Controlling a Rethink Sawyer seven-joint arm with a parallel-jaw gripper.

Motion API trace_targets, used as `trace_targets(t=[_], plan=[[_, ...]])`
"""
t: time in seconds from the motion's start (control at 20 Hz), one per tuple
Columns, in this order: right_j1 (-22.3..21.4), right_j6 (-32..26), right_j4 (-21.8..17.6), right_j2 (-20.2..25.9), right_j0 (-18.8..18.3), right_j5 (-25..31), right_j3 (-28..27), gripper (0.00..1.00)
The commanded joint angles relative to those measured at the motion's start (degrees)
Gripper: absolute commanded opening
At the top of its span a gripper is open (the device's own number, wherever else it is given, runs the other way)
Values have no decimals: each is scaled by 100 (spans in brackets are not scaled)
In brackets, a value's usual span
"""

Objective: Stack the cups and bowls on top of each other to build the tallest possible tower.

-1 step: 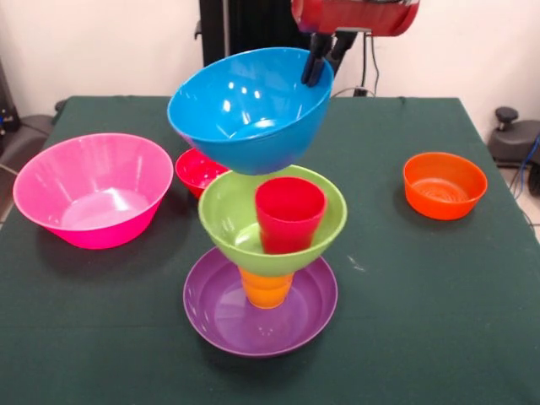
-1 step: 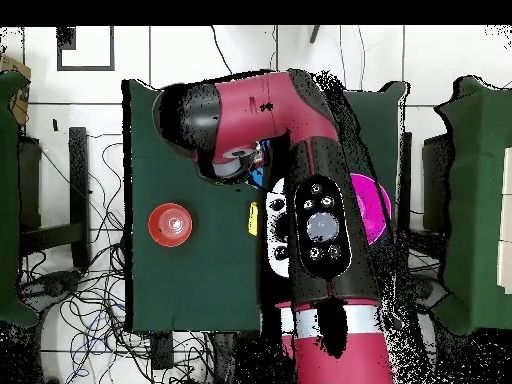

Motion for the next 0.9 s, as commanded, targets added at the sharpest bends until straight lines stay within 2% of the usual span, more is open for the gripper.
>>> trace_targets(t=[0.05,0.65,0.9], plan=[[209,70,15,63,177,619,-102,0],[662,-47,-327,-38,180,257,-489,0],[599,-135,-317,-72,153,238,-435,0]])
